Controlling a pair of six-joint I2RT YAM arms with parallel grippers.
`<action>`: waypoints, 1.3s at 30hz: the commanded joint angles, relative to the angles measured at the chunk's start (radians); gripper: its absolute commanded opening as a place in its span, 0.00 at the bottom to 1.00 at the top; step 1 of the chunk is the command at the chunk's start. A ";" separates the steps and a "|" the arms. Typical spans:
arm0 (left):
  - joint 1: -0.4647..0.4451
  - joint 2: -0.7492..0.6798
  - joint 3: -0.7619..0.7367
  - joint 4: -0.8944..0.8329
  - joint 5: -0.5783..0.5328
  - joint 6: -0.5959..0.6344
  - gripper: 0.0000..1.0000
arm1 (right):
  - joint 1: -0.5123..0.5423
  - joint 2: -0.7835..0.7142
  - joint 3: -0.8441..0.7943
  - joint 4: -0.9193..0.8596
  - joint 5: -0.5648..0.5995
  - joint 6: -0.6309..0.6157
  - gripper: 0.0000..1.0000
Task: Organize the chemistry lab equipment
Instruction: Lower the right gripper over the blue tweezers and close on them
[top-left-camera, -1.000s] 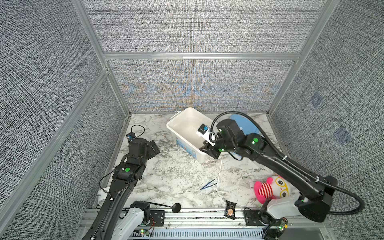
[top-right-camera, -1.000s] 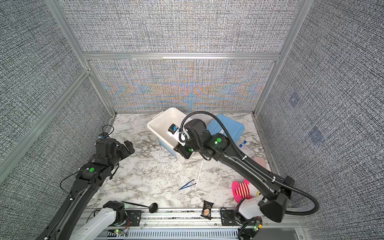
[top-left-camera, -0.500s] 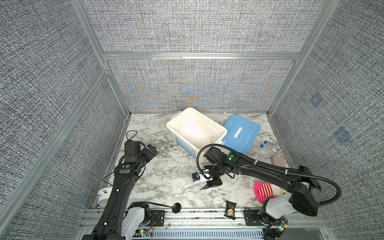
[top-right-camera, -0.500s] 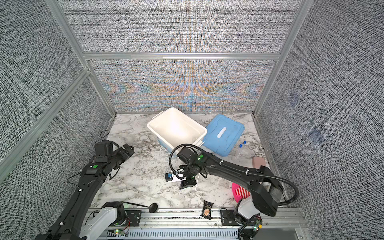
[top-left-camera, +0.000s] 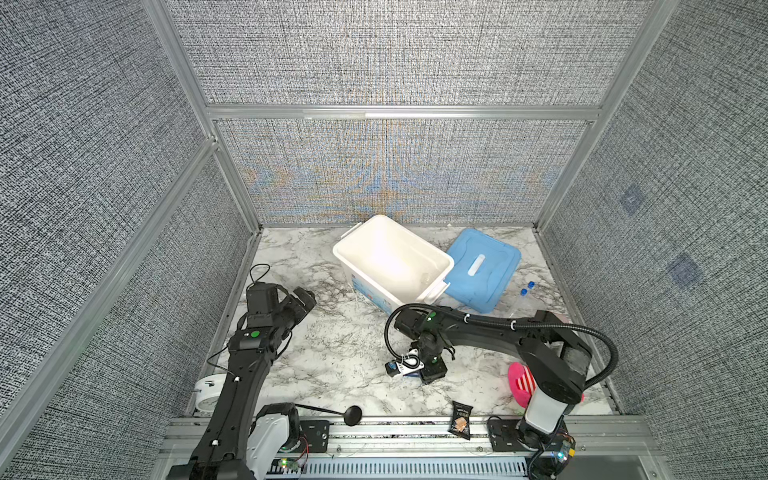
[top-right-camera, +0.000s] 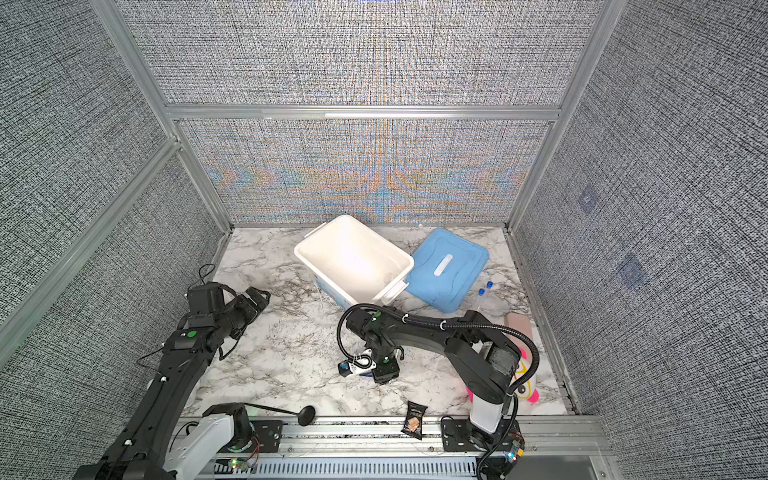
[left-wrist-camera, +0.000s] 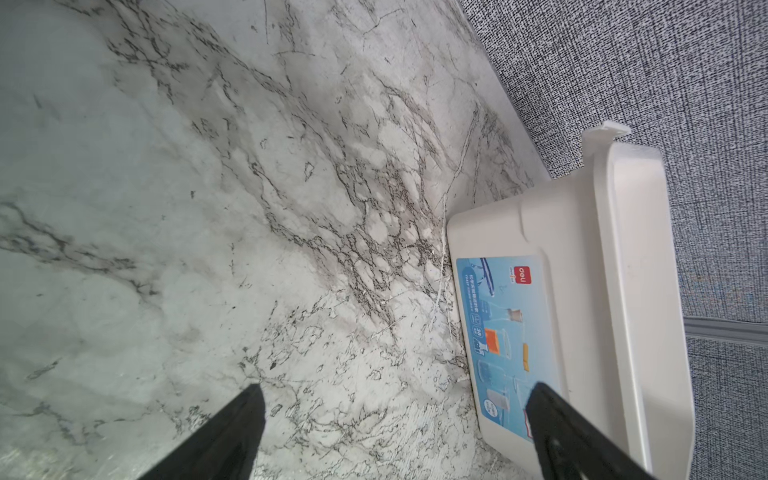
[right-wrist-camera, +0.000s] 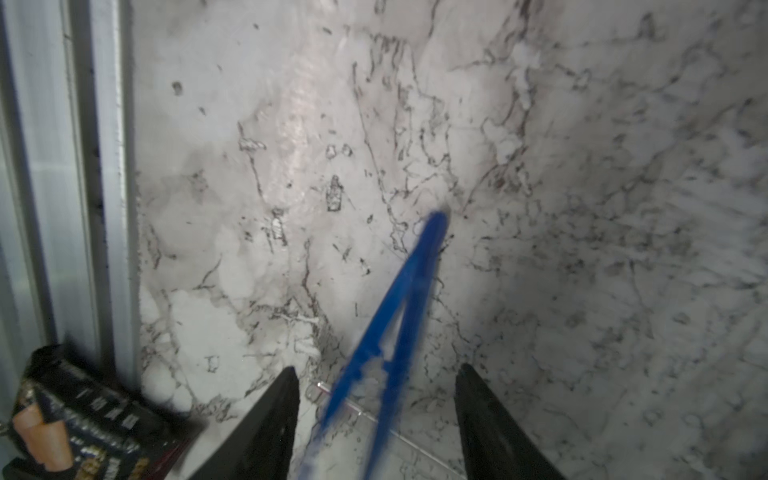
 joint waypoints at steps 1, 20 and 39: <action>0.003 -0.001 0.001 0.039 0.024 -0.004 0.99 | 0.002 -0.016 -0.007 0.028 0.054 0.017 0.59; 0.008 -0.052 -0.020 0.031 0.005 -0.004 0.99 | 0.010 -0.011 -0.050 0.064 0.109 0.067 0.39; 0.008 -0.076 -0.008 0.032 0.032 -0.015 0.99 | 0.009 -0.183 -0.025 0.136 -0.017 0.156 0.13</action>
